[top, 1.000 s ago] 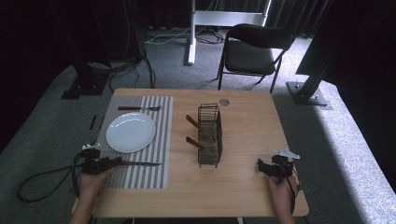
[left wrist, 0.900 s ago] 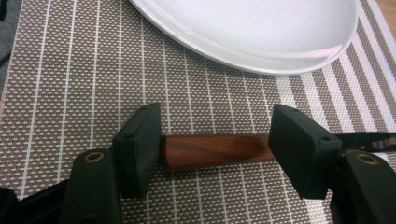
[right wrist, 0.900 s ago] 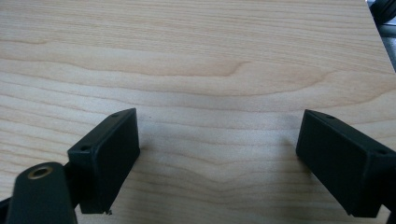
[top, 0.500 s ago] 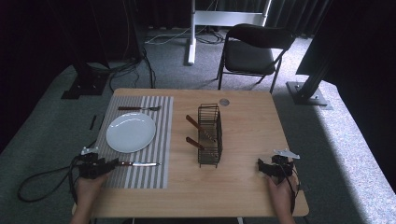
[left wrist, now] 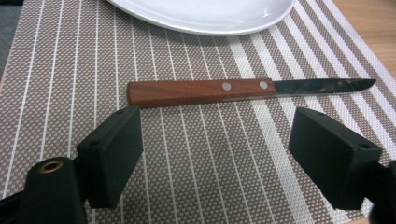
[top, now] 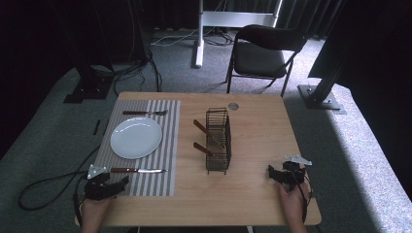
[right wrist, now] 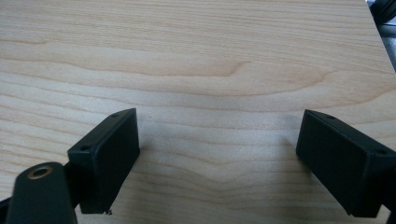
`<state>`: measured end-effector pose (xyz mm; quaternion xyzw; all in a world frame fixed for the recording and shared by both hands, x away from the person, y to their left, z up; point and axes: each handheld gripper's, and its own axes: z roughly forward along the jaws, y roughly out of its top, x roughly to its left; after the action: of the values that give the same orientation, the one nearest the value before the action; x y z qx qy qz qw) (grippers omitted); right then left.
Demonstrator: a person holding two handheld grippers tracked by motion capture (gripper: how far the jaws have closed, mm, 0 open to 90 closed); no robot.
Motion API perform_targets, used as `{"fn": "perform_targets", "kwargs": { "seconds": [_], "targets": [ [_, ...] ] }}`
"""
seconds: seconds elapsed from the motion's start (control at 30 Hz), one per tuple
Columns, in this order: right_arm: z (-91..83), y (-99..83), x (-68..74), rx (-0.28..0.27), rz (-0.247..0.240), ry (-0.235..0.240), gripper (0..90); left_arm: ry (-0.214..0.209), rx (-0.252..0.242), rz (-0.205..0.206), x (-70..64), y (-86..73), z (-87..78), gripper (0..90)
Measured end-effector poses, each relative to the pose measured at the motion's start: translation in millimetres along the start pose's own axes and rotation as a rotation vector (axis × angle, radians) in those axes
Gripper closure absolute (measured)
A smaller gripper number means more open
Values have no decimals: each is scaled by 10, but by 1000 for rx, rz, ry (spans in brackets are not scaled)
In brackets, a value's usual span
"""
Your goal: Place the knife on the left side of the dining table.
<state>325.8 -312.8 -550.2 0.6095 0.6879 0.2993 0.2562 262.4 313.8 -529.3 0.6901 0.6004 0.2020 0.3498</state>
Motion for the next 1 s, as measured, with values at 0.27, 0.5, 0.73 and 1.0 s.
{"fn": "perform_targets", "kwargs": {
  "seconds": [0.27, 0.5, 0.73, 1.0],
  "targets": [
    [0, 0, 0, 0, 0, 0, 127, 38, 2, 17, -54, -118, -39, 6],
    [0, 0, 0, 0, 0, 0, 127, 202, -36, 118, -136, -207, -67, 6],
    [0, 0, 0, 0, 0, 0, 127, 222, 12, 113, -119, -216, 9, 6],
    [0, 0, 0, 0, 0, 0, 127, 219, 41, 32, -73, -225, 30, 2]
  ]
}}
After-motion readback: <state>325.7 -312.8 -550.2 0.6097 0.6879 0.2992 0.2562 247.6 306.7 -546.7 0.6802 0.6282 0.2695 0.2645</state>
